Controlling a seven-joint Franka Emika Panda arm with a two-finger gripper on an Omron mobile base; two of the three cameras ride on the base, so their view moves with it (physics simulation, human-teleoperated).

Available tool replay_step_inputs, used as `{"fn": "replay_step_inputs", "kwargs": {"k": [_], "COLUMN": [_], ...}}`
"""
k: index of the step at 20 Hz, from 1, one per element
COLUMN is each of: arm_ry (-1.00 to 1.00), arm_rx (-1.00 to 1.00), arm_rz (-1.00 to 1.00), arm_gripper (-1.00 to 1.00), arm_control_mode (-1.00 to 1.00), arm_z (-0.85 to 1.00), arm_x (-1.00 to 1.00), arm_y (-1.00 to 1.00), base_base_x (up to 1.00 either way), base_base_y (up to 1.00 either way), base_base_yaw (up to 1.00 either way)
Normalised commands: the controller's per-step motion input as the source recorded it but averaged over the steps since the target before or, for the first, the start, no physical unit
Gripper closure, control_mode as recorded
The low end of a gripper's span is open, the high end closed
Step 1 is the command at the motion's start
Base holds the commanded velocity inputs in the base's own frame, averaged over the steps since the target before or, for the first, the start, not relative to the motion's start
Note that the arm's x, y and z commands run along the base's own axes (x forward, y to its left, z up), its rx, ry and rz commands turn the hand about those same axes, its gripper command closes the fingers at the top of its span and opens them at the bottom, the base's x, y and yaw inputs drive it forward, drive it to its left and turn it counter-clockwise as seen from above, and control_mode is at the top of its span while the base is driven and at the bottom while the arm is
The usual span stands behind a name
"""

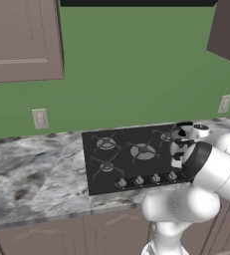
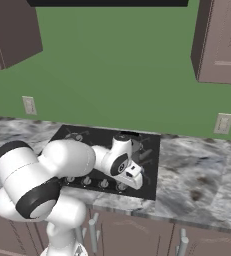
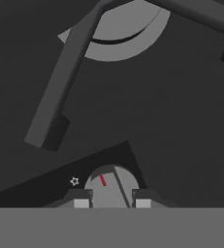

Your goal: The kettle is done boiling. Turn off the stove, then wait for 300 timesteps before moving the kettle to the dining table.

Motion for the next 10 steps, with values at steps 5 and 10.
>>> {"fn": "replay_step_inputs", "kwargs": {"k": [5,10], "arm_ry": [0.00,0.00], "arm_rx": [0.00,0.00], "arm_rz": [-0.07,-0.05], "arm_gripper": [-1.00,-1.00], "arm_control_mode": [-1.00,-1.00], "arm_z": [0.26,0.31], "arm_x": [-0.02,0.00], "arm_y": [0.00,0.00], "base_base_x": [0.00,0.00], "base_base_y": [0.00,0.00], "base_base_yaw": [0.00,0.00]}}
